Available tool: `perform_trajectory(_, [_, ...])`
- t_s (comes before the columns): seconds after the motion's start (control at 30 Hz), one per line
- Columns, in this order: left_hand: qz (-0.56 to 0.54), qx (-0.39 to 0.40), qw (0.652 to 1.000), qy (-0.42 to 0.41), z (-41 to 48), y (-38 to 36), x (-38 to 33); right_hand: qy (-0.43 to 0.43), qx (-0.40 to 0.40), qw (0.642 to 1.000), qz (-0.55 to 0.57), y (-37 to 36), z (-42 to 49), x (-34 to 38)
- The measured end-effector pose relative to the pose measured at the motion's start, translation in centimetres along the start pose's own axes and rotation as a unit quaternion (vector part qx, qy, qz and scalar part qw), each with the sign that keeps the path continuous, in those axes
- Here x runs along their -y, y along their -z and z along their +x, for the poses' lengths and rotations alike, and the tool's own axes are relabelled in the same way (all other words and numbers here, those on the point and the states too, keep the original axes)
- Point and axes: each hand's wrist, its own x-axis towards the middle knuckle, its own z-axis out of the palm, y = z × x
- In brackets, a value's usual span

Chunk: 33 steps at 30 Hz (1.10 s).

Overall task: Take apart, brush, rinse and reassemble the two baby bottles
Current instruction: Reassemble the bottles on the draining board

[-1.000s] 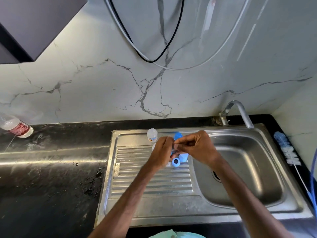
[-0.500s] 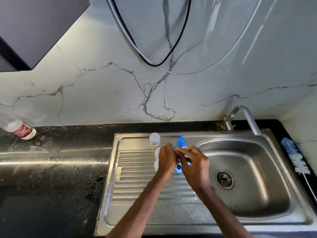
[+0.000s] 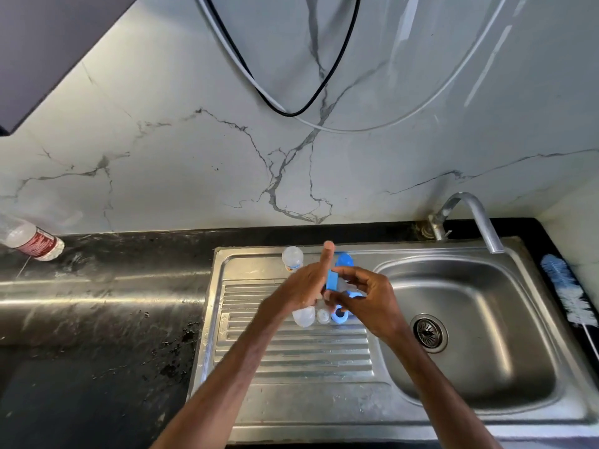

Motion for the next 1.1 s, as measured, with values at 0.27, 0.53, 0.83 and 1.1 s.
perform_trajectory(0.27, [0.367,-0.192,0.907,0.069,7.5,4.8,4.4,-0.026,-0.055,0.998,0.018,0.7,3.1,-1.8])
perform_trajectory(0.53, [0.279,-0.204,0.938,0.007,9.4,5.2,6.8,-0.034,-0.044,0.998,0.015,0.8,5.0,-2.8])
perform_trajectory(0.83, [0.184,-0.315,0.929,-0.067,5.9,5.6,8.1,-0.042,-0.034,0.998,0.028,0.9,5.0,-2.8])
perform_trajectory(1.1, [0.171,-0.312,0.932,-0.071,4.6,4.7,7.9,-0.057,-0.043,0.997,0.038,1.7,3.8,-2.7])
